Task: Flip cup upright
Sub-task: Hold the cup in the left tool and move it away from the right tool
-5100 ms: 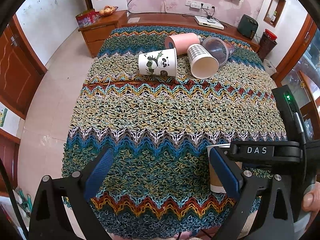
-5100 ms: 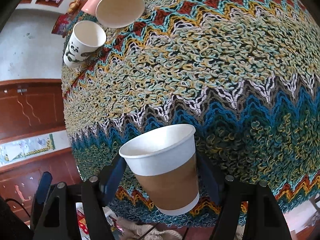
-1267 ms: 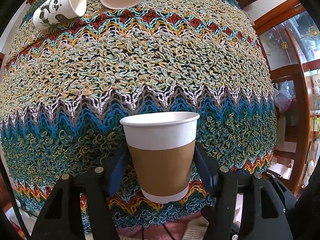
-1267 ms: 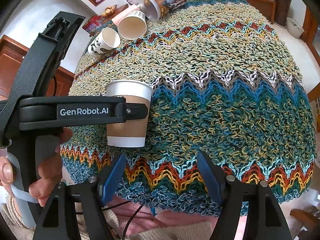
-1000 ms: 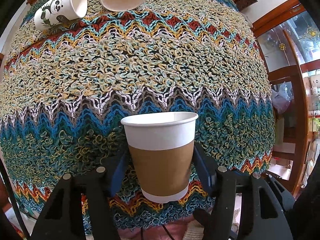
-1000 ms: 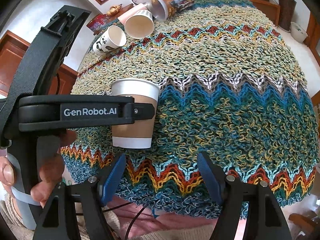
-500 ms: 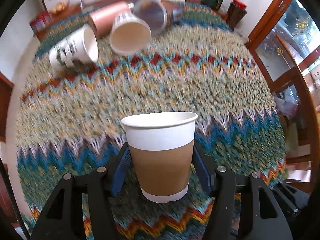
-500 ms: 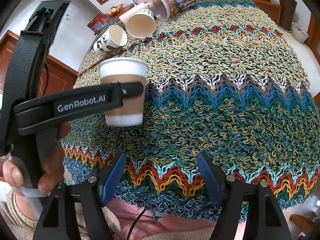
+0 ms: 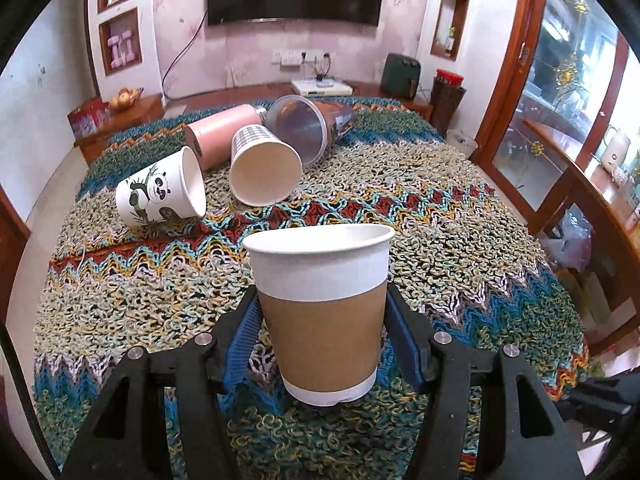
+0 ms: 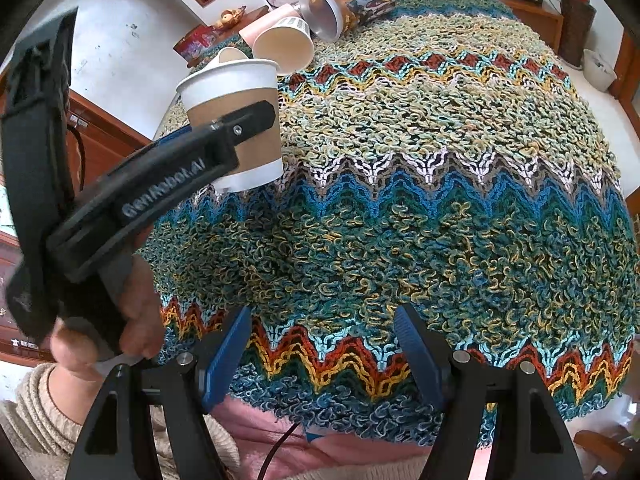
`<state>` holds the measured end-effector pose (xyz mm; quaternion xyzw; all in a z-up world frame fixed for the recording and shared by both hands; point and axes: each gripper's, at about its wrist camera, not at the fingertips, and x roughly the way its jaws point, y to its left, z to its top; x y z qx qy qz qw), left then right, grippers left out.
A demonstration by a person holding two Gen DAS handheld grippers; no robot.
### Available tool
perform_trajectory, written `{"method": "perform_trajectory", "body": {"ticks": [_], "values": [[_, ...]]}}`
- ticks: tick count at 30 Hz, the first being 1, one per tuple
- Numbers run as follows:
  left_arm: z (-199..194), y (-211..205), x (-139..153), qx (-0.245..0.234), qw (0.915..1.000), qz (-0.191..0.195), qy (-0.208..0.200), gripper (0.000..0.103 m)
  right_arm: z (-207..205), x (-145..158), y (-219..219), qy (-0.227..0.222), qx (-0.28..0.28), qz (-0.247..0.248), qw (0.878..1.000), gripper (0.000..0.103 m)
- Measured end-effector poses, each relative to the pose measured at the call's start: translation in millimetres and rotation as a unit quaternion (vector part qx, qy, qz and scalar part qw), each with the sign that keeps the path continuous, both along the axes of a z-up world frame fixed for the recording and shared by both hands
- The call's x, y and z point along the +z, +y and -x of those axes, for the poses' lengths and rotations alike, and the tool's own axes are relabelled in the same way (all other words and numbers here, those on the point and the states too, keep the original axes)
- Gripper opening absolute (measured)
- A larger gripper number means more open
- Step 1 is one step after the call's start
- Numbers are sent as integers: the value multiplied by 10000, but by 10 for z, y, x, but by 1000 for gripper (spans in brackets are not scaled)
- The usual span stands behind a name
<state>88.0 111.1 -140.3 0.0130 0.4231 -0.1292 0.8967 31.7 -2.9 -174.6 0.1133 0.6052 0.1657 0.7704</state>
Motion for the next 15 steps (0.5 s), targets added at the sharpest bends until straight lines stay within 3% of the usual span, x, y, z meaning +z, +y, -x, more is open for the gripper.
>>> {"method": "perform_trajectory", "body": {"ticks": [10,15], "values": [[162,59,-57,101,9989,-172,-421,63,-5,-36,-81,78,-144,62,9998,74],[228,56,-120,82,9987,-259,-428,63,-18,-85,-217,205,-418,133,9988,75]]}}
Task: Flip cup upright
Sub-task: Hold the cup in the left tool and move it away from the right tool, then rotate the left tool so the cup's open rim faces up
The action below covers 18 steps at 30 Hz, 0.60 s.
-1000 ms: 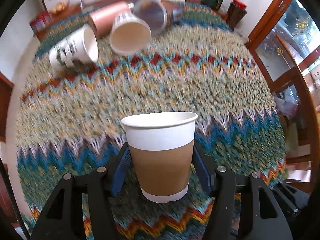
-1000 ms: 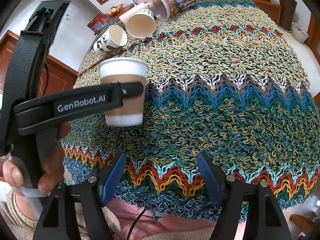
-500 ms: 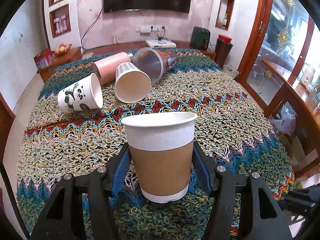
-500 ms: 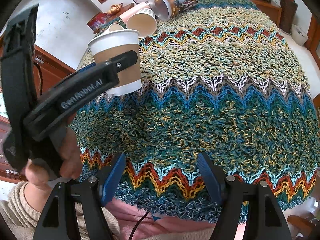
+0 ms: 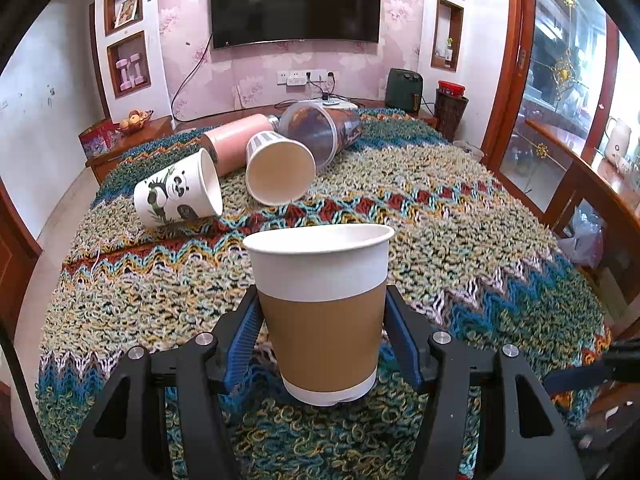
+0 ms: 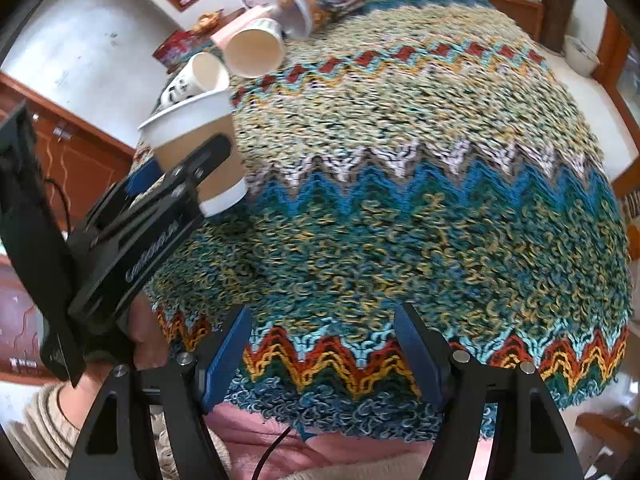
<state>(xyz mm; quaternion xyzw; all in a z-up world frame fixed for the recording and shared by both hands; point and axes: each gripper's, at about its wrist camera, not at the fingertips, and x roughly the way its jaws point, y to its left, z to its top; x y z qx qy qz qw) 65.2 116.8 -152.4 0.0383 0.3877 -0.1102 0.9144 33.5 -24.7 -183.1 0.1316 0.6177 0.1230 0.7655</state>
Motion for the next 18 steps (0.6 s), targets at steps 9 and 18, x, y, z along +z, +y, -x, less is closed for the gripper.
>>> {"method": "perform_trajectory", "body": {"ticks": [9,18], "values": [[80,25,-69,69,9996,17,260,63,46,16,-14,58,-2,55,10000,75],[215,68,-12,-6,9986,-13,530,63,-39,25,121,62,47,164,9998,74]]}}
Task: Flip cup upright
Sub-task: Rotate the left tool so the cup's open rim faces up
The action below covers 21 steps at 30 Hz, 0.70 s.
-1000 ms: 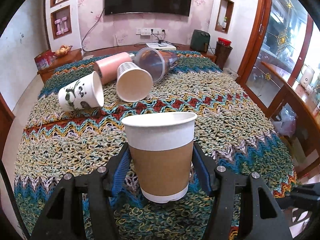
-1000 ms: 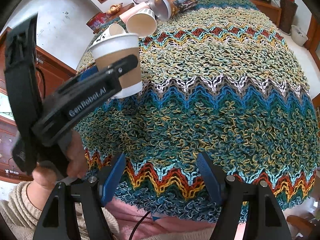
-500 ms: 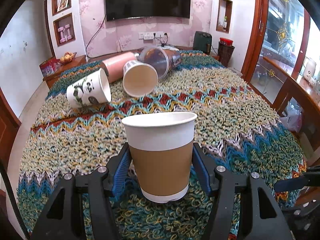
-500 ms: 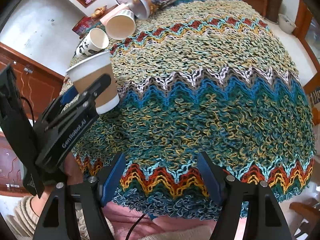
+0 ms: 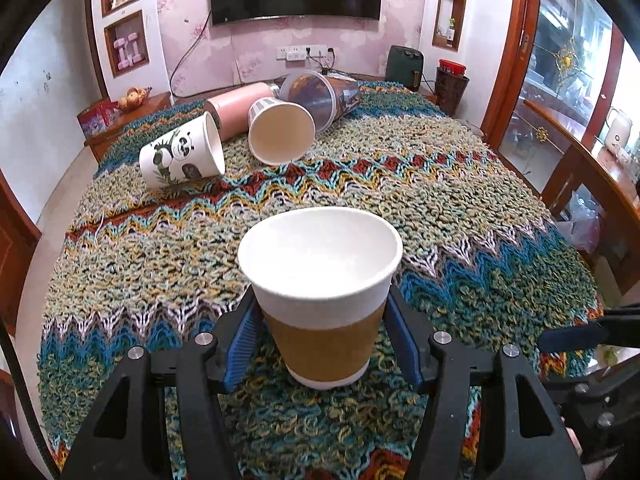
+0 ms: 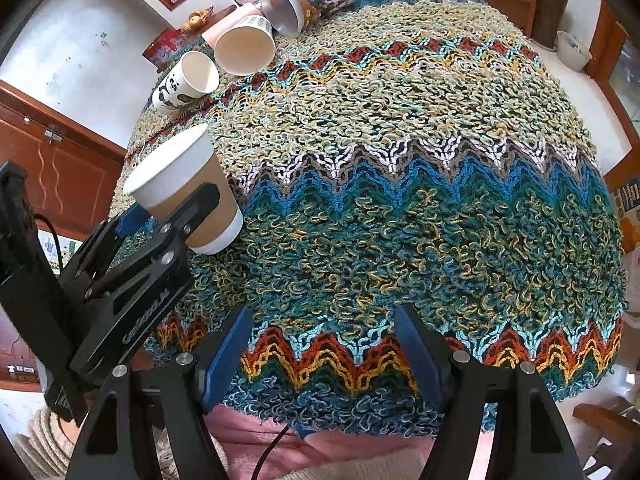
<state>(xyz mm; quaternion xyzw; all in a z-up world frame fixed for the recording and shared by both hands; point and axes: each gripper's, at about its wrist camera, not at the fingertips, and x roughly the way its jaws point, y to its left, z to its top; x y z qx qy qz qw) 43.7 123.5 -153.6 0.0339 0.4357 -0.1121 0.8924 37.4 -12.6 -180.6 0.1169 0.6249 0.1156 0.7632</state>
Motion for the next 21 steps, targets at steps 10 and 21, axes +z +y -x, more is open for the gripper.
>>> {"method": "perform_trajectory", "body": {"ticks": [10,21], "values": [[145,48,71,-97,9996,150,235,64,-41,-9,71,-39,61,54,10000,75],[211,54,54,-92,9991,84,404,68,-8,33,90,-121,117,39,9999,75]]}}
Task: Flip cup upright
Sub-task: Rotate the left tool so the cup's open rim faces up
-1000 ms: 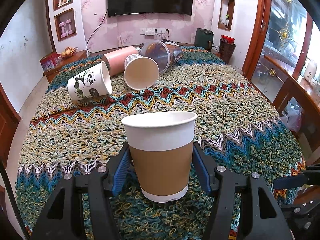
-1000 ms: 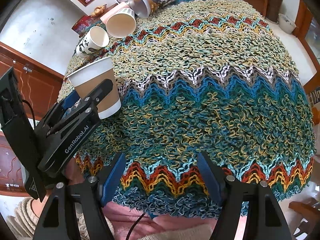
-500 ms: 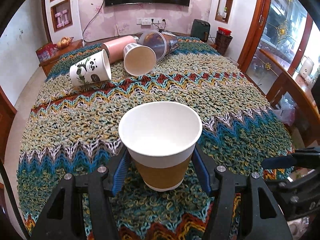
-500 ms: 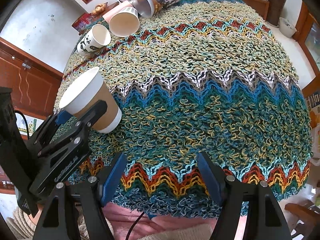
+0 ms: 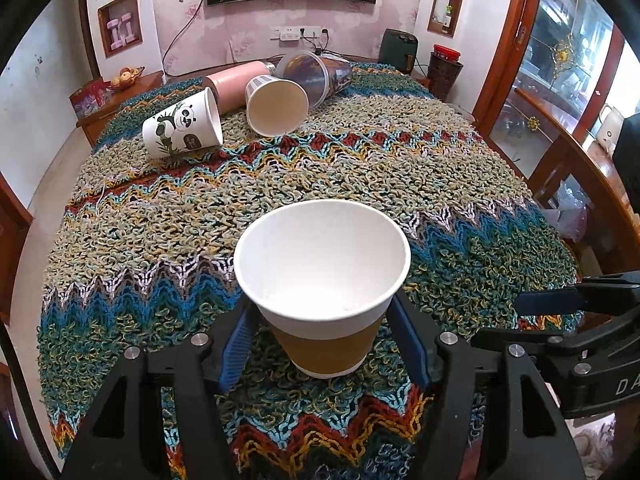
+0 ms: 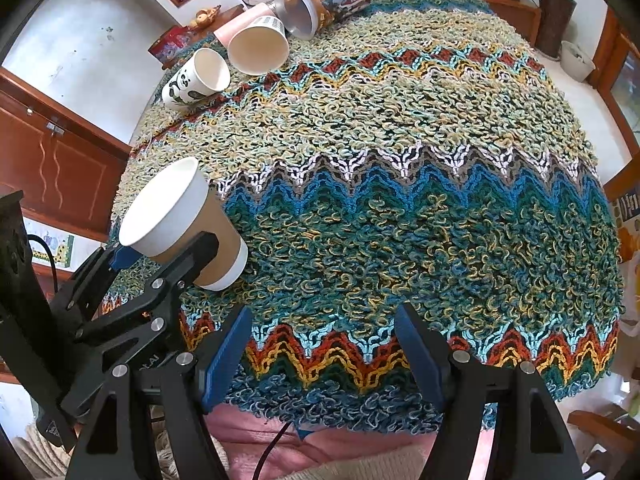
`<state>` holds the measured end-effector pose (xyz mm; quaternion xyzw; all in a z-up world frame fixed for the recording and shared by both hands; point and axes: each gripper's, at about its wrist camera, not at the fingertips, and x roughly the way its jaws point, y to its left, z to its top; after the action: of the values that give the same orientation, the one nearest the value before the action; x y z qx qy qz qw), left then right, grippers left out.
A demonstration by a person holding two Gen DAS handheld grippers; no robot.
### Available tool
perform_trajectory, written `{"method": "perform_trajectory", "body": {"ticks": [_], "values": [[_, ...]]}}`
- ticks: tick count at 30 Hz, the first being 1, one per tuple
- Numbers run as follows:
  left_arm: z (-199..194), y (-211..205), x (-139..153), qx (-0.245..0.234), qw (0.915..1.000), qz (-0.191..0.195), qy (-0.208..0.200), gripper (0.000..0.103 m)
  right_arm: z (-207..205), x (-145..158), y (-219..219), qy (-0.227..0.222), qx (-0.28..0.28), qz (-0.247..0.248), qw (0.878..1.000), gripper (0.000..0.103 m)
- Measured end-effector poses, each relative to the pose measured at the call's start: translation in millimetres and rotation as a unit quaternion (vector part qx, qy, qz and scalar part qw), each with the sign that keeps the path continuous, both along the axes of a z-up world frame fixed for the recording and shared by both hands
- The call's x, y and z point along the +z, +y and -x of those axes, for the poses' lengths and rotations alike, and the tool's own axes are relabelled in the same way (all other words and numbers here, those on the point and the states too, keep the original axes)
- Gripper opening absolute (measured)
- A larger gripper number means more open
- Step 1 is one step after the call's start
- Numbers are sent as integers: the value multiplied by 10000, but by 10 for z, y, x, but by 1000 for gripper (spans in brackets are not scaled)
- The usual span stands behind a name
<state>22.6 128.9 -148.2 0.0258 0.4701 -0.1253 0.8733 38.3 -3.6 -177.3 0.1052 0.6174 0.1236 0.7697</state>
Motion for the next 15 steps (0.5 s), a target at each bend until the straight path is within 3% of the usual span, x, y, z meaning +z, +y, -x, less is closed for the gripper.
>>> {"method": "perform_trajectory", "body": {"ticks": [6,10,15], "values": [[36,10,-9,-16,10000,-13,89,68,36,23,-22,-21,-30,-8,10000,75],[45,26,-32,-14,9997,-8,232,82,65,50,-27,-50,-31,-21,10000,75],[77,54,-24,1,9996,-9,269,87,91,73,-8,-79,-12,-21,10000,75]]}}
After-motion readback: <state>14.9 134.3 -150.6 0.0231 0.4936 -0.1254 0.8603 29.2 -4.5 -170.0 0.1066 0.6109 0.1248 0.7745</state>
